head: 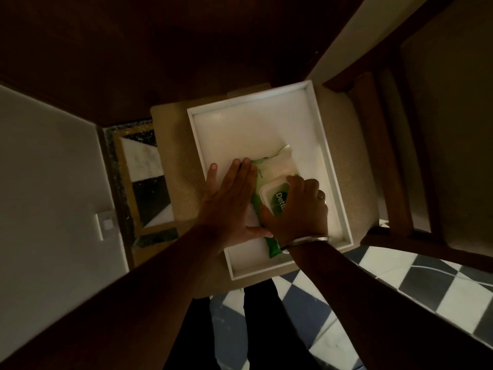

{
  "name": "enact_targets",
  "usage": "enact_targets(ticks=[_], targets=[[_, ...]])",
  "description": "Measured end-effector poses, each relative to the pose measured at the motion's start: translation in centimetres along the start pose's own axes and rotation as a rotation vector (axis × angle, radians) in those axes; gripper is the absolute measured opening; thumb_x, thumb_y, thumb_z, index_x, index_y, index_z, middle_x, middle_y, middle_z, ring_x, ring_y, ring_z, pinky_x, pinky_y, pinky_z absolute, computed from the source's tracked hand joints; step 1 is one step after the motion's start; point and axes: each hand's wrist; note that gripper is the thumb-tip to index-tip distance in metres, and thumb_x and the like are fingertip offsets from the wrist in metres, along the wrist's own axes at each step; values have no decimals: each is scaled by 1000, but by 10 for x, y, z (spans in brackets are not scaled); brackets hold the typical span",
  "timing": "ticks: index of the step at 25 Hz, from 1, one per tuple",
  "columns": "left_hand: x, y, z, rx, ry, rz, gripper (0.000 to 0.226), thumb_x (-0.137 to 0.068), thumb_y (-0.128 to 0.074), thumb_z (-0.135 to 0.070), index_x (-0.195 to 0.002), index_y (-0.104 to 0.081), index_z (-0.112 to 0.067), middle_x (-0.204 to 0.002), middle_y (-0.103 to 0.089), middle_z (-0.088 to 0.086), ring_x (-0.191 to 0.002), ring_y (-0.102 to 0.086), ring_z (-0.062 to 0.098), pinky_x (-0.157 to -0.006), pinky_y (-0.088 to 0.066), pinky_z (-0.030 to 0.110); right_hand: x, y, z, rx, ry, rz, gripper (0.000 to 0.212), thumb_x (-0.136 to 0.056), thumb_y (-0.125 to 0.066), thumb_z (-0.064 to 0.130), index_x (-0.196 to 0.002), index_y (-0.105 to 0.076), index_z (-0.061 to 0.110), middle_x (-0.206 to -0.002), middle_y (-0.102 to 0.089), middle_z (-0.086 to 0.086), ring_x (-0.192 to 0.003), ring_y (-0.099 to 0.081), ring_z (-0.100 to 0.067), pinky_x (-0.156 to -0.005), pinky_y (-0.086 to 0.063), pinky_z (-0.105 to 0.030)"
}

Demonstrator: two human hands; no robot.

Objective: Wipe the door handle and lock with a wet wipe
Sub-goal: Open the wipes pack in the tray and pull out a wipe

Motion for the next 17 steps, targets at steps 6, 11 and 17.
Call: enact_targets(ticks=[6, 11, 17], targets=[[-3, -6, 0, -4, 5, 21, 134, -55, -36, -95, -148, -9, -3, -157, -11, 18, -145, -2, 30, -111, 10, 61, 0, 24, -46, -278, 206, -255, 39, -98, -40, 19, -101, -70, -7, -78, -68, -21, -66, -66, -34, -61, -42, -27], [0, 0, -1, -22, 9, -58, 132, -56, -35, -94, -148, -11, -3, -157, -9, 21, -145, 1, 32, -111, 9, 61, 0, 26, -61, -240, 237, -287, 28, -98, -52, 9, -90, -71, -9, -75, -69, -23, -65, -67, -34, -59, -48, -29], [-19, 19, -37, 118, 1, -266, 62, -81, -35, -75, -108, -60, -24, -151, -33, 14, -143, -13, 33, -111, 6, 62, 0, 25, -70, -311, 234, -241, 26, -101, -55, 11, -100, -71, -9, -86, -71, -24, -75, -68, -37, -64, -54, -36]])
Point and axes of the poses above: each hand's wrist, its own x-axis away from the middle knuckle, its own y-axis out of the back of the hand, z = x × y
